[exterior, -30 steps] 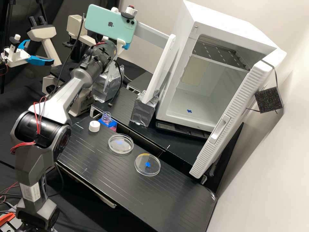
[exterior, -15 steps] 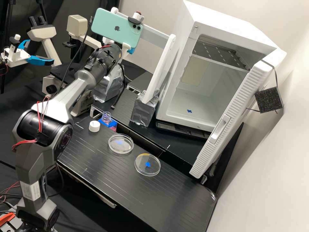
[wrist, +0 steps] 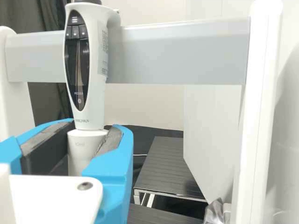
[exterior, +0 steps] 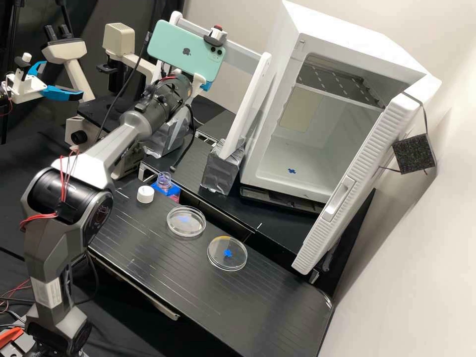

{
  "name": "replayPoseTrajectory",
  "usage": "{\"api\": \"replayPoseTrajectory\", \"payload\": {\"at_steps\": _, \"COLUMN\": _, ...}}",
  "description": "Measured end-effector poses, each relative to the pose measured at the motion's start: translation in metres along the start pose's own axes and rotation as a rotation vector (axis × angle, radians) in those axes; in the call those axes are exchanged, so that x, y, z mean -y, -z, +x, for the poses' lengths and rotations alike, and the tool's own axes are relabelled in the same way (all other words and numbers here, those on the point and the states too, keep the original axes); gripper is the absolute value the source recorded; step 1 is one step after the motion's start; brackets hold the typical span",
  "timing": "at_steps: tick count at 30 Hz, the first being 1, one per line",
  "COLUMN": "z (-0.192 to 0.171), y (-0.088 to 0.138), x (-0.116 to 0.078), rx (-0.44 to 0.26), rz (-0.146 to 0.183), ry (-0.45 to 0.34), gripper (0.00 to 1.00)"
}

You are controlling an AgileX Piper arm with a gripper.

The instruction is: Use the pipette

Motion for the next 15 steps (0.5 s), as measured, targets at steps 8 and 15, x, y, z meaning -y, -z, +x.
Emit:
{"api": "replayPoseTrajectory", "payload": {"at_steps": 8, "z": 0.0054, "y": -0.0037, "x": 0.0018, "rx": 0.004, "rz": 0.006, "ry": -0.001, "gripper": 0.0}}
{"api": "replayPoseTrajectory", "payload": {"at_steps": 15, "z": 0.006, "y": -0.0053, "x": 0.0015, "rx": 0.017, "rz": -0.003, "ry": -0.007, "gripper": 0.0}}
